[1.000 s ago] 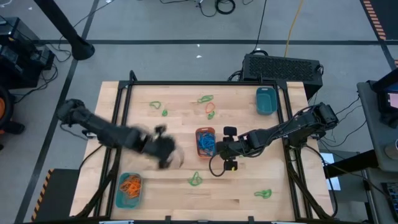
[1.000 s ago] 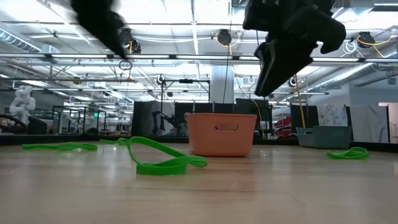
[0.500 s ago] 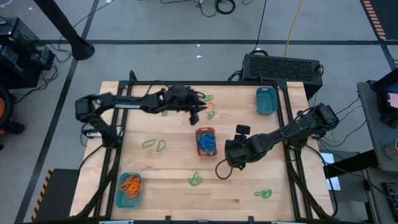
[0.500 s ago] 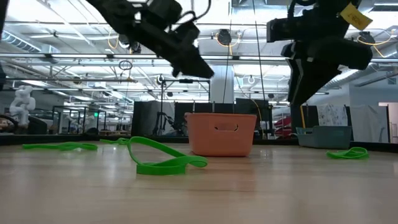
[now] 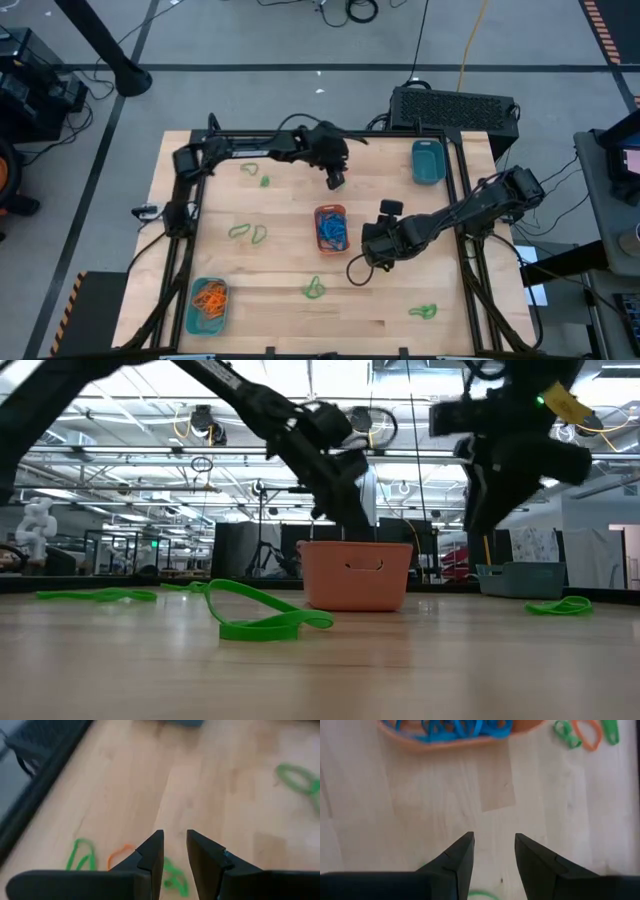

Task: Sort rubber bands into baskets
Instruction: Put the orange rubber band into the green bin

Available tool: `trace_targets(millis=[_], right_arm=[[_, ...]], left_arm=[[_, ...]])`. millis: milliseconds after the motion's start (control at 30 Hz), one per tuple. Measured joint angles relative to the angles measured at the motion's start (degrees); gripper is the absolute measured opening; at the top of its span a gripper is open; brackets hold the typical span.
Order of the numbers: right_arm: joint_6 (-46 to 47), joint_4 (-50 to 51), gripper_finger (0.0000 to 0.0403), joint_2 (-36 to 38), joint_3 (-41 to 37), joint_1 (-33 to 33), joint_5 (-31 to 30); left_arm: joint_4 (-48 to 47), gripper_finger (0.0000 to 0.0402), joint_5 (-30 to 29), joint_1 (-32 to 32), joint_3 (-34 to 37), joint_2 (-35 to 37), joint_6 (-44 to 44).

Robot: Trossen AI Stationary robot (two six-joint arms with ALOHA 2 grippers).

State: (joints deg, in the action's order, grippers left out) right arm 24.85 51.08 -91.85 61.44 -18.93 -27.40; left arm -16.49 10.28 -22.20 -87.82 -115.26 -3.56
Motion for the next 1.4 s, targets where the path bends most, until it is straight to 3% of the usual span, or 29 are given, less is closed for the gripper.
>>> trace_targets(millis=[367,433,667,833,1167,1267,1400], right_arm=[[2.8,-0.6,0.0135,0.0,-10.1,0.4,0.3],[3.2,-0.6,0.0135,0.0,-10.9,0.3,0.4],[2.8,-1.5,0.0135,0.0,-11.3,0.3,0.4],[2.0,-2.2,0.0135,0.0,-11.3,0.5,0.2],[-3.1,-7.5,0.0134,0.0,-11.3,0.9,0.3],[-3.4,-7.5,0.0134,0.0,-11.3,1.4,0.3],[-3.5,-7.4,0.0134,0.0,-11.3,2.1,0.4]], left_arm=[[-1.2,0.0091,-0.6,0.3,-5.4,-11.6,2.2],[-2.6,0.0091,-4.3,0.3,-5.4,-11.6,2.2],[-6.6,0.0091,-4.8,-0.3,-5.4,-11.5,2.9],[-14.5,0.0091,-5.7,-0.3,-5.4,-11.5,-1.4],[-15.3,0.0090,-7.6,-0.7,-5.4,-11.9,-6.5],[-15.5,0.0073,-7.6,-0.7,-5.5,-11.9,-7.3],[-15.1,0.0015,-7.7,-0.7,-5.5,-11.9,-7.4]])
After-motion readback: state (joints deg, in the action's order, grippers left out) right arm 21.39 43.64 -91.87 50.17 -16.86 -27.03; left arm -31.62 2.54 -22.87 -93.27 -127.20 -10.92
